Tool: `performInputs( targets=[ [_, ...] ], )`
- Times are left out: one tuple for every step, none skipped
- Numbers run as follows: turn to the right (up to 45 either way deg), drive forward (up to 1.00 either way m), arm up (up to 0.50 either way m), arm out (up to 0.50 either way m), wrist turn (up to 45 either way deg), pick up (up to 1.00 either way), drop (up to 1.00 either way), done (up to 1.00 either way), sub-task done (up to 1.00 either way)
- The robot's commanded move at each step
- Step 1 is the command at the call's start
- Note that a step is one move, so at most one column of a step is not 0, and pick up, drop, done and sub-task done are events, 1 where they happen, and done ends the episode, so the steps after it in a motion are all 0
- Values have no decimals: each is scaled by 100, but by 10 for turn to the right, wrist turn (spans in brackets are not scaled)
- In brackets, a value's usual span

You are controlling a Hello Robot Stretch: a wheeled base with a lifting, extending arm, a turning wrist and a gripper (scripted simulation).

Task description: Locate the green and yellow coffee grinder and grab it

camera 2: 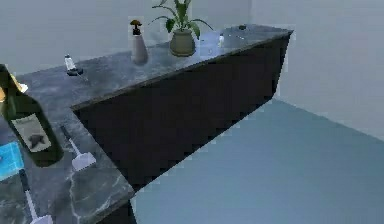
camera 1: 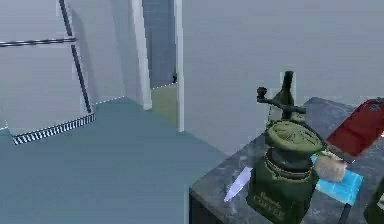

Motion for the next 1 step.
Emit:
performInputs(
  targets=[
    [-450,0,0,0,0,0,0,0,0]
  ],
)
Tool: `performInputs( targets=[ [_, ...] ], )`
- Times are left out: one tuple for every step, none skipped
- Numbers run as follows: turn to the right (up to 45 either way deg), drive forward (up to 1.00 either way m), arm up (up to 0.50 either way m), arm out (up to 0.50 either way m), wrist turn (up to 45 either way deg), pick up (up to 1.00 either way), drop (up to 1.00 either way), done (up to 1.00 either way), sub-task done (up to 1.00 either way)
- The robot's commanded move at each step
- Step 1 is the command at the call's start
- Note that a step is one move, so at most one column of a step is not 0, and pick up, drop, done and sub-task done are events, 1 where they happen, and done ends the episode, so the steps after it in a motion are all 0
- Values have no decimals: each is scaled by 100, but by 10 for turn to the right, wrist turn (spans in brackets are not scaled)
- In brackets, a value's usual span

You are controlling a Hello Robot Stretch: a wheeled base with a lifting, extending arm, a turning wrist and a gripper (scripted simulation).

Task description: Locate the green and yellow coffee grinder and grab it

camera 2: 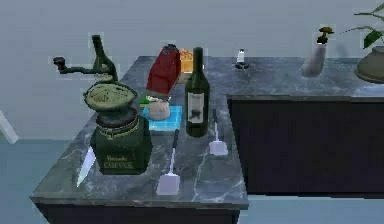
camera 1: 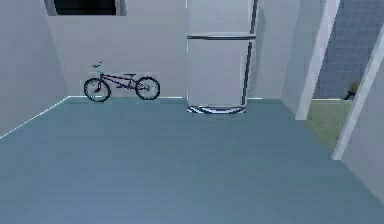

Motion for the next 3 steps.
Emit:
performInputs(
  targets=[
    [-150,0,0,0,0,0,0,0,0],
    [0,0,50,0,0,0,0,0,0],
    [0,0,38,0,0,0,0,0,0]
  ],
)
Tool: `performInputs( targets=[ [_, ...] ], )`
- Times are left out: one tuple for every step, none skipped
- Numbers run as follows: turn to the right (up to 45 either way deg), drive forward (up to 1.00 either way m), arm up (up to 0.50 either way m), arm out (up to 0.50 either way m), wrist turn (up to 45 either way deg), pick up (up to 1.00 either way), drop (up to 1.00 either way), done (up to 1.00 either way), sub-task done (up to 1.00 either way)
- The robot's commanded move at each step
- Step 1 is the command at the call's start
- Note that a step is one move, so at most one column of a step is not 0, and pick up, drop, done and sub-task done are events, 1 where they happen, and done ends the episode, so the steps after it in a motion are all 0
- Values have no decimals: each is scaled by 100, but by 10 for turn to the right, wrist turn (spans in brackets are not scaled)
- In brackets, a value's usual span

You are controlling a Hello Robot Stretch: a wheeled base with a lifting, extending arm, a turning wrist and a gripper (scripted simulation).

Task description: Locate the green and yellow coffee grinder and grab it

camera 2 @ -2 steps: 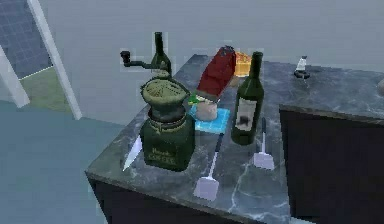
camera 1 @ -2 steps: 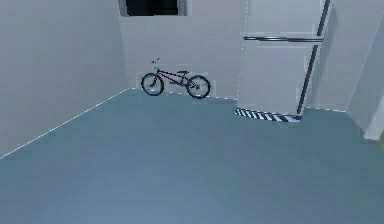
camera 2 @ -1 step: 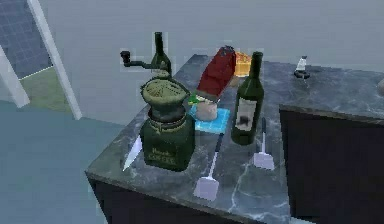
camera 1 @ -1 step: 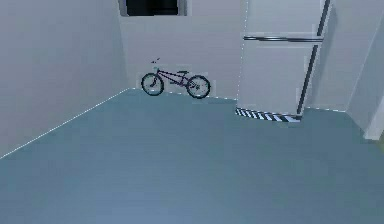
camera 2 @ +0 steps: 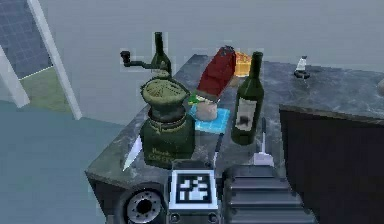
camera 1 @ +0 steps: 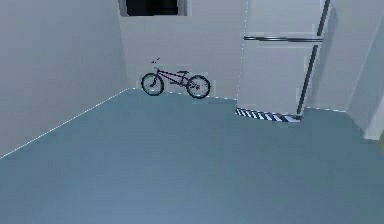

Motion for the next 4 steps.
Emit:
performInputs(
  targets=[
    [0,0,0,14,0,0,0,0,0],
    [0,0,0,0,450,0,0,0,0],
    [0,0,0,0,450,0,0,0,0],
    [0,0,0,0,450,0,0,0,0]
  ],
)
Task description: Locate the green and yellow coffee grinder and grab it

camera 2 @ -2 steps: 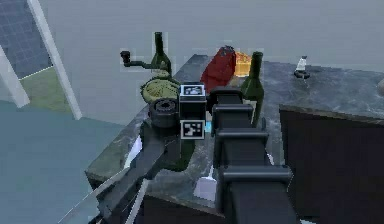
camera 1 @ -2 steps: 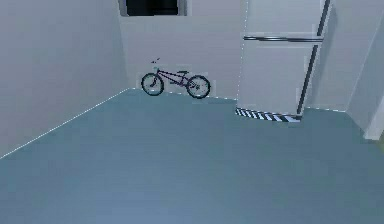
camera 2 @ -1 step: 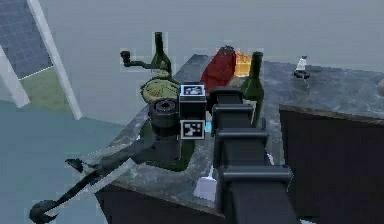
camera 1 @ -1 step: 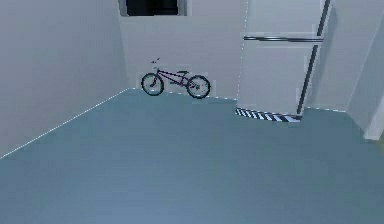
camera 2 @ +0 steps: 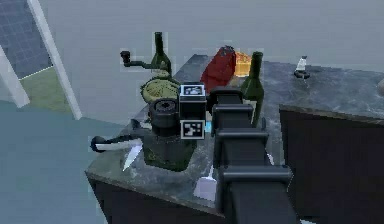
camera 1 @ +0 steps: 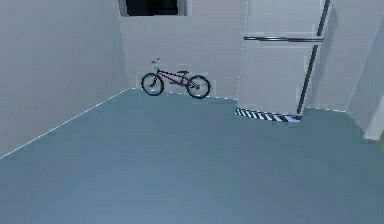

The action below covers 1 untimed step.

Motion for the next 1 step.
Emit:
performInputs(
  targets=[
    [0,0,0,0,390,0,0,0,0]
  ],
)
